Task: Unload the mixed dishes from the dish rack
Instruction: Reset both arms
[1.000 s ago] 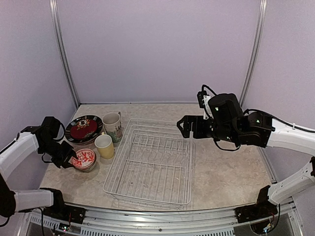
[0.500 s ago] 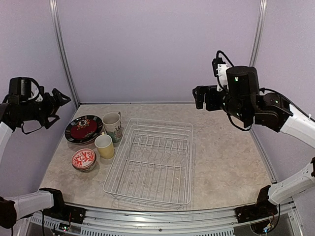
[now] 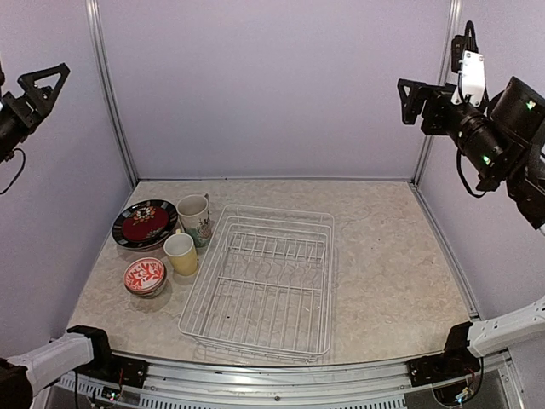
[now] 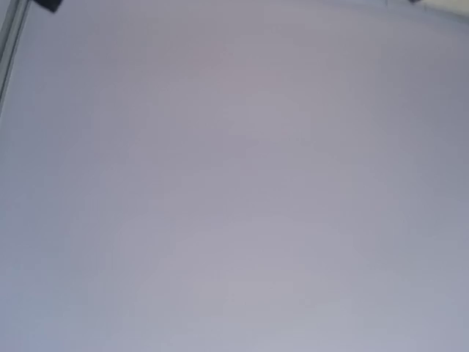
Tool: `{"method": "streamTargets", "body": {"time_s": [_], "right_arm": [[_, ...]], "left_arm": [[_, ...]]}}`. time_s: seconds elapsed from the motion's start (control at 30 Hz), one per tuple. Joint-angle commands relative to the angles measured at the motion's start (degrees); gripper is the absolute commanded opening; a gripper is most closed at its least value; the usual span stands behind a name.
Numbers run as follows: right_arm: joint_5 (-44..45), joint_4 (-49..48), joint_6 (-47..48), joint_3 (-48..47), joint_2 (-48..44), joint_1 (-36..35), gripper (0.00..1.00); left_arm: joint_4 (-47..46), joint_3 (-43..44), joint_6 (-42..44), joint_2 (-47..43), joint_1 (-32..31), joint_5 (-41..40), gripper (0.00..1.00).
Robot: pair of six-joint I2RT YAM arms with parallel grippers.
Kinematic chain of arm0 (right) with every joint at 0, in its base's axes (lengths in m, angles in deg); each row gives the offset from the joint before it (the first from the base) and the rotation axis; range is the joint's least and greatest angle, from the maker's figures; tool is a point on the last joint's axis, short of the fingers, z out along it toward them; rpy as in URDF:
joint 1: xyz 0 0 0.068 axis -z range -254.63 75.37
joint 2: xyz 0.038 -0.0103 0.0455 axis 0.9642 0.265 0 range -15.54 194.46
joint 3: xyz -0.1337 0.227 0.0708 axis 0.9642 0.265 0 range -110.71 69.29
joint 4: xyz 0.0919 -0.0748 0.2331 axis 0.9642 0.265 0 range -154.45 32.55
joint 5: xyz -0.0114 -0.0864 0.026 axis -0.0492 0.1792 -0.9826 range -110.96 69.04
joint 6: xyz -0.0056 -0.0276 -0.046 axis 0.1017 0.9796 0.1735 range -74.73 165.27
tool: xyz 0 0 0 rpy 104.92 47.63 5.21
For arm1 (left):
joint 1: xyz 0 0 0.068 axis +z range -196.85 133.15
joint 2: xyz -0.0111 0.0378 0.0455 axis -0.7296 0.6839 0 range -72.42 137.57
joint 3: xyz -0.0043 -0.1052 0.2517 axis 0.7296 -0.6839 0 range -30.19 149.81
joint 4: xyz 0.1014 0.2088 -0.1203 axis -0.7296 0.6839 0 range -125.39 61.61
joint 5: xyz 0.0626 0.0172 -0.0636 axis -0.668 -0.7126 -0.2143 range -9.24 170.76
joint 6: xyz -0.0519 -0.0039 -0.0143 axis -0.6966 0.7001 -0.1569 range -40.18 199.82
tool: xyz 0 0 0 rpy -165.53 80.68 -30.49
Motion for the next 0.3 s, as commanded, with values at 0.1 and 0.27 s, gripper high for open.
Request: {"method": "streamTargets", "body": {"time_s": [0.1, 0.27], "right_arm": [[1.8, -6.1, 5.3, -2.2, -1.3, 0.4, 1.00], [0.7, -3.4, 3.6, -2.4, -1.3, 0.4, 1.00]], "left_arm": [[-8.3, 0.1, 4.9, -2.9, 0.0, -2.4, 0.99], [-9.0, -1.0, 4.6, -4.3, -0.1, -3.0, 0.99]]}}
